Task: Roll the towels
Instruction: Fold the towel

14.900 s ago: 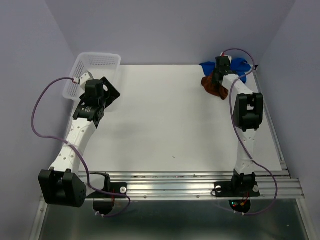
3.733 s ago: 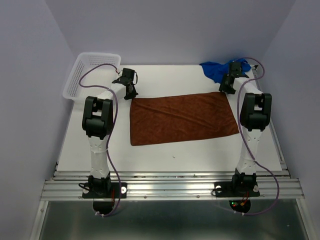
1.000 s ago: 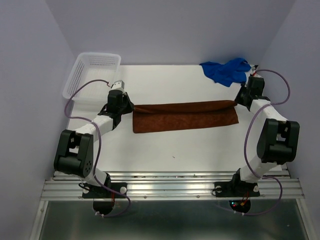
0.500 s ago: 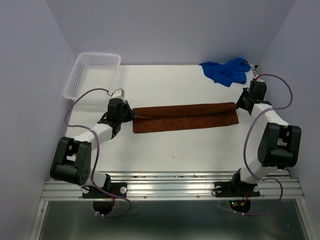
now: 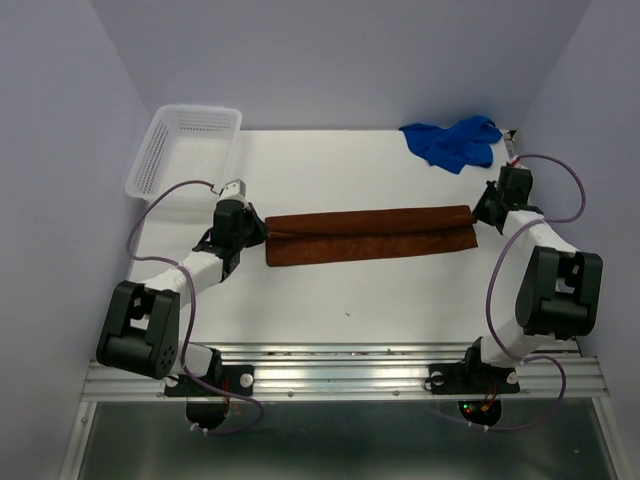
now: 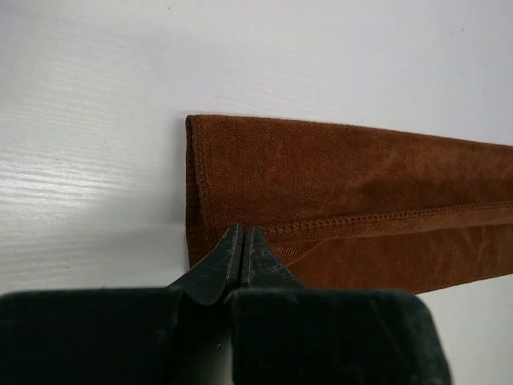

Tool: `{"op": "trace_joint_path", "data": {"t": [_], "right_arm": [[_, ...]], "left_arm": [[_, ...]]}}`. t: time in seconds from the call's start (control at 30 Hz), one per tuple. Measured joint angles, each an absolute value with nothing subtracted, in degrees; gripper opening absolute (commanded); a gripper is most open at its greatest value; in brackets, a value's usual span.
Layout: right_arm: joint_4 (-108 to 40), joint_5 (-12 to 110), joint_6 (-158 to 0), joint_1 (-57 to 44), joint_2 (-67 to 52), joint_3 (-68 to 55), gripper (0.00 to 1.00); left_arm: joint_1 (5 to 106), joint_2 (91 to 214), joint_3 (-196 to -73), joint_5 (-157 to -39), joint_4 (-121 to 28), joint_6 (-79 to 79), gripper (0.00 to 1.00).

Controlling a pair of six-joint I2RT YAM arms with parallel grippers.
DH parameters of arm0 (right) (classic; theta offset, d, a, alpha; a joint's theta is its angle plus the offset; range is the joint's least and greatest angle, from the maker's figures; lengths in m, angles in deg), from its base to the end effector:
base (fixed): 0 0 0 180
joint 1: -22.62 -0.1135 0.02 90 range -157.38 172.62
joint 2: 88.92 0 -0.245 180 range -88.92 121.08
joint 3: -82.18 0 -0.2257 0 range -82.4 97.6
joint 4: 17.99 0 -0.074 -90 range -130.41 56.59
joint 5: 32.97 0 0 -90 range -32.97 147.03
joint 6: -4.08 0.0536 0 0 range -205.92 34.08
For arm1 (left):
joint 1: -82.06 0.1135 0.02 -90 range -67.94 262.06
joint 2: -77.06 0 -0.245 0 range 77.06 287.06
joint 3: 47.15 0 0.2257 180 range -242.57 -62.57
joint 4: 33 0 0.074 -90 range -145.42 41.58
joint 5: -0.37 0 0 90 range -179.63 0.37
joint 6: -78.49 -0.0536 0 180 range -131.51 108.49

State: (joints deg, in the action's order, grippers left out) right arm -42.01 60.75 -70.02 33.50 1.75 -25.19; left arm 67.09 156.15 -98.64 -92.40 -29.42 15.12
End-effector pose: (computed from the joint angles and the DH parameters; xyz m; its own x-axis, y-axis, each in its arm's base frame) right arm 0.3255 -0.0661 0.2032 -0.5681 0.3876 -0.7259 0.4069 0.8991 0.1616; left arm 0.2796 -0.0774 0.1976 -0.4863 -0.3334 -0.8077 0.0925 0.8995 -0.4270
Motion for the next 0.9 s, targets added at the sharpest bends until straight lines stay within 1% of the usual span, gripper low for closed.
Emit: {"op": "trace_joint_path", "data": {"t": [0.33,0.9], "right_arm": [[-41.9,61.3,-69.2,33.5,-1.2,-25.2,0.01],[-42.0,61.6,-68.8,33.5,0.8,-26.9,0.01]], "left_arm": [[67.1,153.9,-98.6,-91.9,-30.1,15.1,0.00],[67.1,156.5,-98.6,-91.9,-30.9,15.4,0.00]]}}
